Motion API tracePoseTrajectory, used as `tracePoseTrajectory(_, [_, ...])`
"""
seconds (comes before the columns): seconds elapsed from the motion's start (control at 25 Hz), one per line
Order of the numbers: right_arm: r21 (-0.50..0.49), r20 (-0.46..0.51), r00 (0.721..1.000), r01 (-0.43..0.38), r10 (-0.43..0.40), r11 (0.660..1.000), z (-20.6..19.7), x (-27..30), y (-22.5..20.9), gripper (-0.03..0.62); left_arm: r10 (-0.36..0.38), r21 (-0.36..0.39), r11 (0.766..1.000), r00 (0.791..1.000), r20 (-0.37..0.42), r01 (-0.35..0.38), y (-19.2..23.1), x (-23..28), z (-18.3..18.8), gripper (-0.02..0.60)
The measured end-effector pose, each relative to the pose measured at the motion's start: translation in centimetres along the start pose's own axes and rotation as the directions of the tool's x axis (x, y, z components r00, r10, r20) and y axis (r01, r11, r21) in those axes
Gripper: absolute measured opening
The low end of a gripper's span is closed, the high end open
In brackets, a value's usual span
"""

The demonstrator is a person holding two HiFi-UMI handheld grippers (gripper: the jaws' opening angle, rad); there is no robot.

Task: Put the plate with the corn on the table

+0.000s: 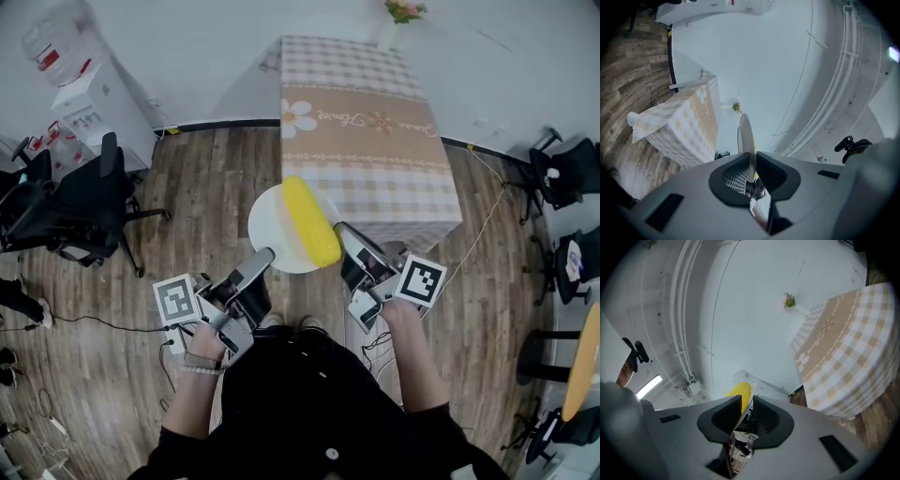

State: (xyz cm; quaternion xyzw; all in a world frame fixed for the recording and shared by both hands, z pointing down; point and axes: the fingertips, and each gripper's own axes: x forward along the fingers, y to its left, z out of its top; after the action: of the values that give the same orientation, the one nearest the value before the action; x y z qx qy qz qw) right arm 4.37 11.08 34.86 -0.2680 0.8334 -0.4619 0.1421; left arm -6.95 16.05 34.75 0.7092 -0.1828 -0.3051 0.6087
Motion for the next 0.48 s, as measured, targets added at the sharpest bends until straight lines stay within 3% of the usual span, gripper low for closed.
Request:
tracePoseTrajectory(0.2, [-0.034,0.015,0.999,0.052,-0.052,0.998,-0.17,-0.21,-0.46,0.1,0.028,0.037,0.999,0.999,-0.036,-0.027,0.27,0.26,0.16,0.049])
tracePoseTrajectory(0.48, [-0.043,0.052,0.995,0.082,-0.08,0.996,-0.35,0.06,-0.62,0.097,0.039,0.035,0.999,0.997,-0.067,-0.037,0.57,0.24,0.91,0.049])
